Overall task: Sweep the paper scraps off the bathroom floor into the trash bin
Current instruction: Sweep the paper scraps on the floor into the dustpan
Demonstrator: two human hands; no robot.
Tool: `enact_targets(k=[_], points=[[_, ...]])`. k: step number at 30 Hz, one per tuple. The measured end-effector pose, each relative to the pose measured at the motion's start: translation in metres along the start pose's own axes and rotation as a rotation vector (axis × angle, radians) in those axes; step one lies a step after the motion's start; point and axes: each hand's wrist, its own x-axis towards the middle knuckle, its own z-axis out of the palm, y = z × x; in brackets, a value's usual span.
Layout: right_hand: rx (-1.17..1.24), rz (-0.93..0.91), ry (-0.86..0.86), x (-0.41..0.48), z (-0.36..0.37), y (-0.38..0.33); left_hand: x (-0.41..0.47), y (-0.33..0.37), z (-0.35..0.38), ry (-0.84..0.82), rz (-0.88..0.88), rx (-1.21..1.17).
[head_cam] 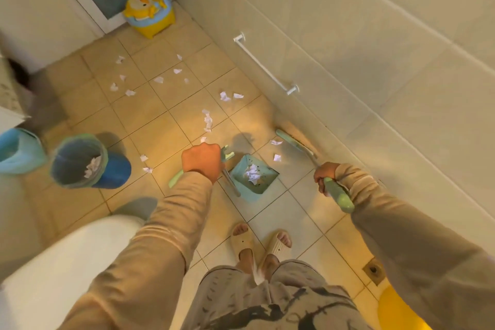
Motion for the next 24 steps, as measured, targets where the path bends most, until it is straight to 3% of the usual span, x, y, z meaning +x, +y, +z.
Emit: enact_targets(k=[3,12,21,24], points=[[-0.049,0.059,-0.067,-0.008,0.015,0.013,0.004,0.005,0.001,0.016,-0.012,-0.004],[0.195,0.232,-0.290,-0.040,-0.041,0.022,0.011,-0.002,0.001,0.044,-0.017,-0.016],[-0.081,0.163,-0.132,-0.059,0.003,0.005,-0.005,-0.021,0.014,0.000,-0.020,-0.076],[-0.067,0.098,-0.102,-0.061,0.011,-0.010,-0.011,-0.041,0.024,-0.004,-0.058,-0.134]])
